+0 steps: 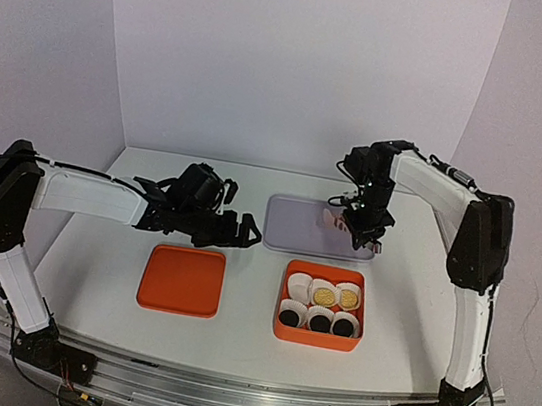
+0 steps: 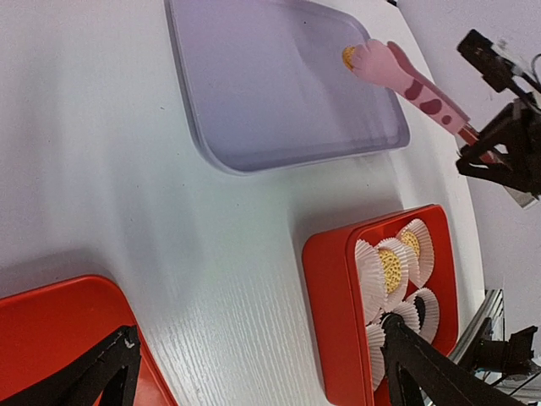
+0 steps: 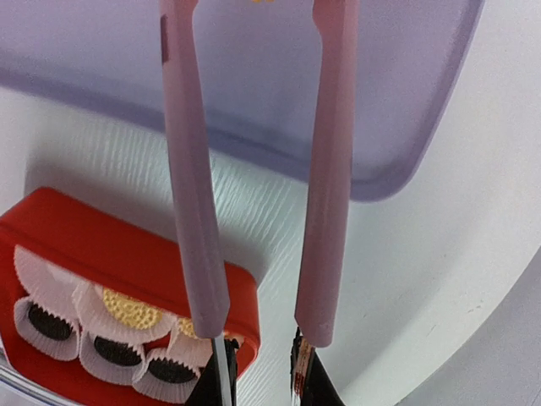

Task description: Pack the cookies

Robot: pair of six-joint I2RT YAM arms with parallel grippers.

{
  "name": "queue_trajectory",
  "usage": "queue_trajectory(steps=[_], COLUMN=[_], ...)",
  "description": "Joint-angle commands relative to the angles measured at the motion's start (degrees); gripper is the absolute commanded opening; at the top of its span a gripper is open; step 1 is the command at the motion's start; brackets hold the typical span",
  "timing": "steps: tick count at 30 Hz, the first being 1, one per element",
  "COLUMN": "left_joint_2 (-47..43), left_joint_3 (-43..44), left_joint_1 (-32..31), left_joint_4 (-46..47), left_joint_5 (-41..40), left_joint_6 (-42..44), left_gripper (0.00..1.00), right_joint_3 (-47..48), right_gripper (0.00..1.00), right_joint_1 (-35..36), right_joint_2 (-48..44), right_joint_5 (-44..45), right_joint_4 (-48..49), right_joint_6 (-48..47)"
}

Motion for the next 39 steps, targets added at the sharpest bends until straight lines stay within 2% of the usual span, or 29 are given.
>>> queue_trajectory(steps=[1, 11, 17, 26, 39], left_joint_2=[-3.2, -3.6, -3.5, -2.7, -3.6], left_joint_3=[-0.8, -1.8, -1.8, -0.9, -2.2], left_joint_1=[0.0, 0.0, 0.0, 0.0, 0.0], left_joint_4=[2.6, 3.8, 3.9, 4.0, 4.6], left_joint_5=[0.4, 0.7, 0.9, 1.6, 0.8], left_joint_6=[-0.3, -0.5, -0.6, -0.8, -1.4], left_gripper=[1.00, 1.00, 1.00, 1.00, 1.00], right_joint_3=[-5.5, -22.5, -31.2, -32.5, -33.7], right_gripper=[0.05, 0.04, 0.04, 0.04, 0.03], right_joint_1=[3.8, 9.8, 11.8, 13.1, 13.1], right_joint_2=[-11.3, -27.3, -33.0, -30.4, -26.9], right_joint_5=[-2.0, -15.2, -23.6, -30.9, -30.9], right_joint_4=[-1.9, -1.0, -1.0, 0.2, 1.3], right_joint_6=[1.6, 5.7, 6.2, 4.5, 6.6])
